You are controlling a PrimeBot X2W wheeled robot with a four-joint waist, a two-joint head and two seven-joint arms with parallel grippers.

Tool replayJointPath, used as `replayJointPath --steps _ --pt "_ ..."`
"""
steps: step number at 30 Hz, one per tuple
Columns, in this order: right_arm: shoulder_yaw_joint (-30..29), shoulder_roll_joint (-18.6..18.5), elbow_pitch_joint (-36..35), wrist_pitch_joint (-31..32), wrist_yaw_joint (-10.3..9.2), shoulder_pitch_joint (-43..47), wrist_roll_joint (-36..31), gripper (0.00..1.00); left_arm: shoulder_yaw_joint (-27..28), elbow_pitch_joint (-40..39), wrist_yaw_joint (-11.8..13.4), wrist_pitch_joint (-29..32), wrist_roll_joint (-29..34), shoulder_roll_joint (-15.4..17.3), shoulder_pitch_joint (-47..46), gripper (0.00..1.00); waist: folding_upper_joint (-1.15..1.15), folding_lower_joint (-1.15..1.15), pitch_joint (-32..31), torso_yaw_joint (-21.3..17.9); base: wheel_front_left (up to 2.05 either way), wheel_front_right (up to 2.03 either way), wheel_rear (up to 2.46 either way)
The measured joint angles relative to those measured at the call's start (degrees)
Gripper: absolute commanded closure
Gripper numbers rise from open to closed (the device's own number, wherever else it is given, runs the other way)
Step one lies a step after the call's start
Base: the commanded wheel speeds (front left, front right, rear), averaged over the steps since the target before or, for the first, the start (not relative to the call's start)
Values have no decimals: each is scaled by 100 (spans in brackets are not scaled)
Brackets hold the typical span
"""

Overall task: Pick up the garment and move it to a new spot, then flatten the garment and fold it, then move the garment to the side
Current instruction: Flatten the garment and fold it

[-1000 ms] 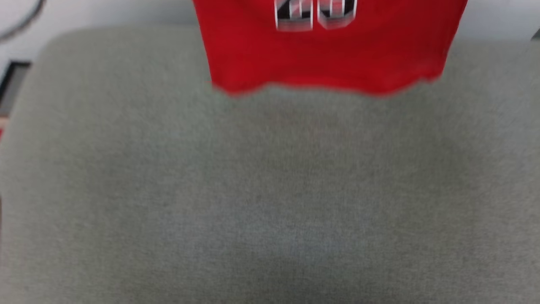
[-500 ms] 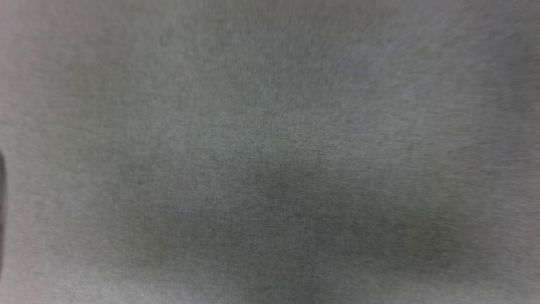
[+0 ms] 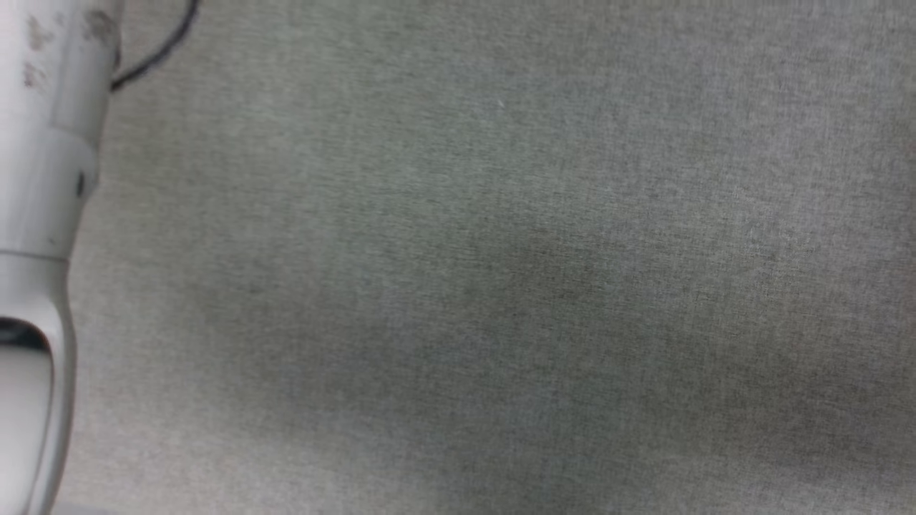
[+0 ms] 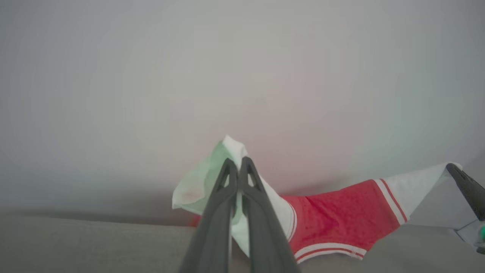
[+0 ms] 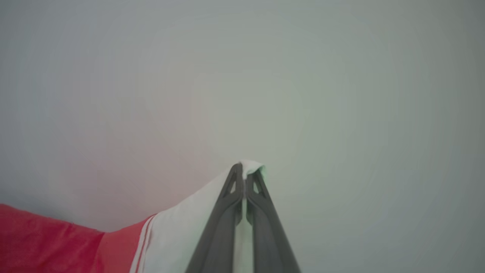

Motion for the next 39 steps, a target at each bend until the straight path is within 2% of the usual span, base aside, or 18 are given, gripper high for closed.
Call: replayJointPath --steps 5,8,15,20,29,34,39 --pt "556 -363 220 47 0 387 851 100 -492 -166 0 428 -136 214 388 100 0 0 -371 96 0 0 0" --pt "932 -573 157 428 0 757 1455 100 -822 -394 0 614 -121 425 686 100 0 0 -679 119 0 0 0" --pt "1885 -1314 -994 1561 2 2591 3088 100 -1502 -909 -1 737 -35 936 1938 100 0 0 -1490 100 0 0 0" --pt "2128 -1928 -1959 2216 2 4007 3943 100 -1671 -1390 42 665 -103 1373 2904 100 0 0 -2097 42 0 0 0" --pt "2119 -2793 -3468 3365 2 6157 4907 100 -1849 -3084 639 613 -218 2329 4545 100 0 0 -3078 -114 0 0 0" --pt "1902 -3147 -4196 3827 2 7203 5269 100 -1928 -4252 1211 654 -391 2958 5486 100 0 0 -3485 -219 0 0 0" --pt "1612 -3400 -4793 4206 2 8243 5581 100 -2048 -5124 1591 567 -423 3519 6232 100 0 0 -3715 -318 0 0 0"
